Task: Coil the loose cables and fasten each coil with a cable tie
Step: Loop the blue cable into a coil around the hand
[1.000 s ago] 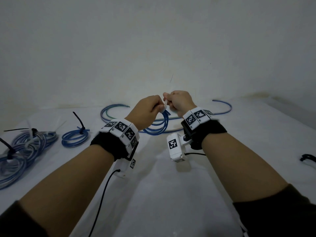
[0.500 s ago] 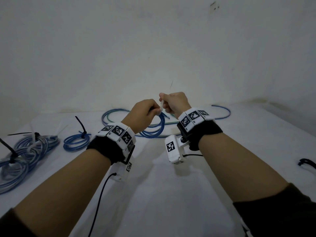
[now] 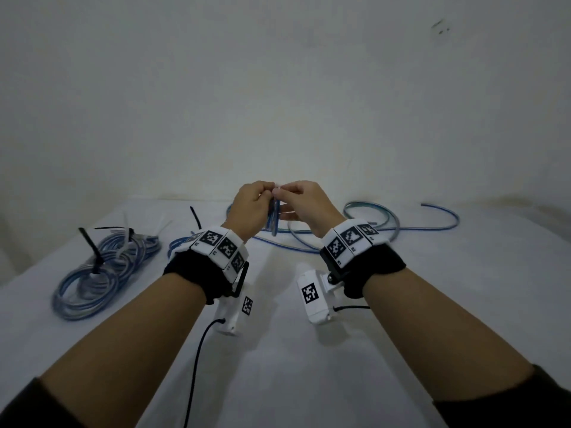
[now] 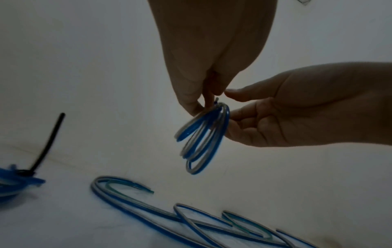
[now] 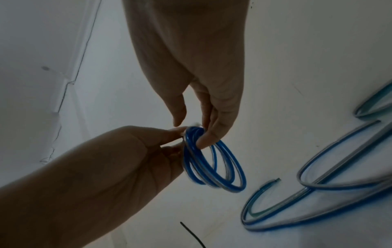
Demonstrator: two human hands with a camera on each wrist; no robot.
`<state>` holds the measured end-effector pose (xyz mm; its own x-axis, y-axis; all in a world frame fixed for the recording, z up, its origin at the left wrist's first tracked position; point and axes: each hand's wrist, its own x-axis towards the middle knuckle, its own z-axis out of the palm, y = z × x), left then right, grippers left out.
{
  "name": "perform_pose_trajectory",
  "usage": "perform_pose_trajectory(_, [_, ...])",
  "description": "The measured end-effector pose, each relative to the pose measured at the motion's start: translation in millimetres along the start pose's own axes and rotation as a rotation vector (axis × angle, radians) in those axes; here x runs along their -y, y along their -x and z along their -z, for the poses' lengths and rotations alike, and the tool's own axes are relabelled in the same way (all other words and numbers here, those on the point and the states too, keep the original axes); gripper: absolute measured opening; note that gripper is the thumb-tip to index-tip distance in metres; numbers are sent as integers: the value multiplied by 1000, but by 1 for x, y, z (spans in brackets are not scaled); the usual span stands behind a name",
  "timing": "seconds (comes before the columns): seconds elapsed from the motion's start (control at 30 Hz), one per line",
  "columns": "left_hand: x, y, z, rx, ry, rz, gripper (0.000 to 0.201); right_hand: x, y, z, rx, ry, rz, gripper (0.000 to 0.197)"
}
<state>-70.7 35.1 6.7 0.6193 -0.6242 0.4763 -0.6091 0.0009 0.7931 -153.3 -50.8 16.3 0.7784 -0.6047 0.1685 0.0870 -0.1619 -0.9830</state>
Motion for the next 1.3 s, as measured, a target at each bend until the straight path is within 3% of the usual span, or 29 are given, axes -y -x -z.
perform_pose_trajectory(0.1, [10, 4, 23, 61, 57, 35, 29, -3, -6, -19, -12, 9, -6, 30])
perform_pose_trajectory(0.17, [20, 5, 38, 74, -80, 24, 30, -5, -11, -30, -8, -10, -38, 26])
perform_pose_trajectory(0.3, [45, 5, 75, -25, -343, -31, 29, -9, -17, -57, 89, -189, -126, 16])
perform_pose_trajectory(0.5, [72, 9, 112, -80, -182, 185, 24, -13, -23, -97, 202, -345, -192, 12])
perform_pose_trajectory(0.67, [94, 8, 135, -179, -366, 246, 14, -34, -36, -133, 225, -52, -216, 21])
perform_pose_trajectory(0.8, [104, 8, 149, -81, -597, 328, 15, -49, -49, -154, 234, 111, -252, 9])
perform_pose_trajectory(0.9, [106, 5, 157, -54, -665, 382, 22, -58, -62, -168, 230, 275, -253, 28])
perform_pose_trajectory(1.13, [99, -14, 158, -261, -496, 257, 13, -69, -71, -176, 199, 558, -170, 35])
perform_pose_trajectory(1.3, [79, -31, 132, -235, -407, 150, 10, -62, -81, -138, 187, 651, -209, 33])
